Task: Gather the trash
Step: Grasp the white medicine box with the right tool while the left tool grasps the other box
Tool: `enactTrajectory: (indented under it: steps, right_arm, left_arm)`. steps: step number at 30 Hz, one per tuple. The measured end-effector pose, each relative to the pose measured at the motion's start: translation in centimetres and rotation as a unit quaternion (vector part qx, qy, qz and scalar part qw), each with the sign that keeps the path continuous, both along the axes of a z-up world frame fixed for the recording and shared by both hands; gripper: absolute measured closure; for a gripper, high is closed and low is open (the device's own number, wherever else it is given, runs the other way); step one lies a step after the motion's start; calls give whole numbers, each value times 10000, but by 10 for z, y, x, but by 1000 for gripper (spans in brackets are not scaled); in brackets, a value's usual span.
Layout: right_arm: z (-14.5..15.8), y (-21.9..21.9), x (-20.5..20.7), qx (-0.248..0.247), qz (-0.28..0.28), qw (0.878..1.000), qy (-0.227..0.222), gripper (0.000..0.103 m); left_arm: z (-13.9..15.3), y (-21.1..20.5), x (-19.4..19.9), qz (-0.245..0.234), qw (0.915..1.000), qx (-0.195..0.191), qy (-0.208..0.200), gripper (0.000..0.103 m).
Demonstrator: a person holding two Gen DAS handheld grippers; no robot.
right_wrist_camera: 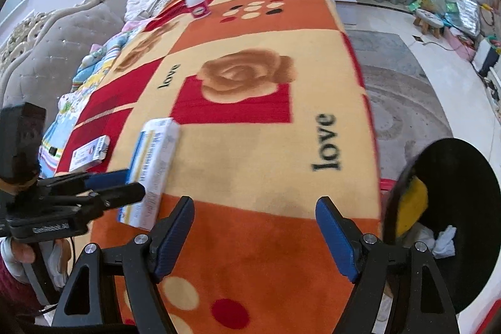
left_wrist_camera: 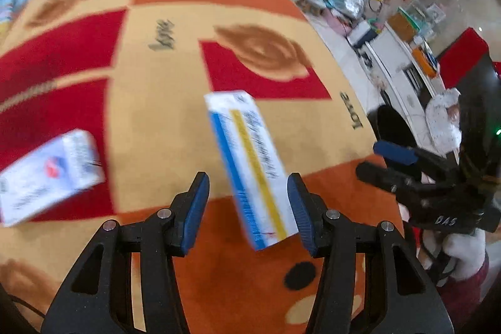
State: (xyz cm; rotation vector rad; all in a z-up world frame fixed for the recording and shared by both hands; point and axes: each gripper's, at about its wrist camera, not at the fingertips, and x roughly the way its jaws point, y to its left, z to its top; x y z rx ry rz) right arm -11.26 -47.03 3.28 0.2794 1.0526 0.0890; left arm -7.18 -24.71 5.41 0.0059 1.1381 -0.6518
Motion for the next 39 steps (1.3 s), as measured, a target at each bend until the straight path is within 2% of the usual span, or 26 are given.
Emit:
enactTrajectory:
  steps: [4, 8, 10, 15, 19, 22, 25, 27, 29, 33, 36, 38, 39]
  right_arm:
    - [-2, 20, 7, 7, 237, 9997, 18, 25]
    - [-7, 34, 13, 14, 381, 9992, 73, 25]
    - [-10, 40, 17, 37, 423, 9990, 101, 25]
    - [-7, 54, 25, 46, 517, 9986, 115, 25]
    - [-1, 71, 29, 41, 616, 9981, 91, 24]
    - [-3, 85, 37, 111, 701, 9974, 114, 23]
    - [-10, 102, 49, 81, 790, 9967, 139, 22]
    - [-18, 114, 58, -75, 822, 9964, 188, 22]
    - [-25, 123, 67, -291, 782, 9963, 223, 22]
    - [-26, 130, 74, -440, 798, 9958, 61, 21]
    - [-27, 130, 73, -499, 850, 9951, -5, 21]
    - [-27, 131, 69, -610, 918, 9939, -56, 27]
    - [-27, 132, 67, -728, 940, 9929, -86, 35]
  left_arm:
    - [8, 41, 3, 220, 9990, 347, -201, 53]
    - [-9, 82, 0, 429, 9958, 801, -124, 53]
    - [-17, 90, 6, 543, 9945, 885, -112, 53]
    - [-25, 79, 34, 716, 9946, 694, -279, 53]
    - [-27, 71, 77, 1046, 9920, 624, -320, 53]
    - [-14, 82, 91, 1183, 9922, 348, -160, 53]
    - [10, 95, 85, 1045, 9938, 172, -328, 53]
    - [20, 105, 80, 1043, 9934, 209, -435, 51]
    - [22, 115, 75, 1058, 9927, 320, -485, 43]
    - [3, 127, 69, 1109, 9866, 997, -669, 43]
    - [-13, 130, 69, 1094, 9837, 1251, -685, 43]
    - [-18, 130, 68, 1130, 9793, 1448, -845, 43]
    - [-21, 129, 70, 1126, 9792, 1483, -811, 43]
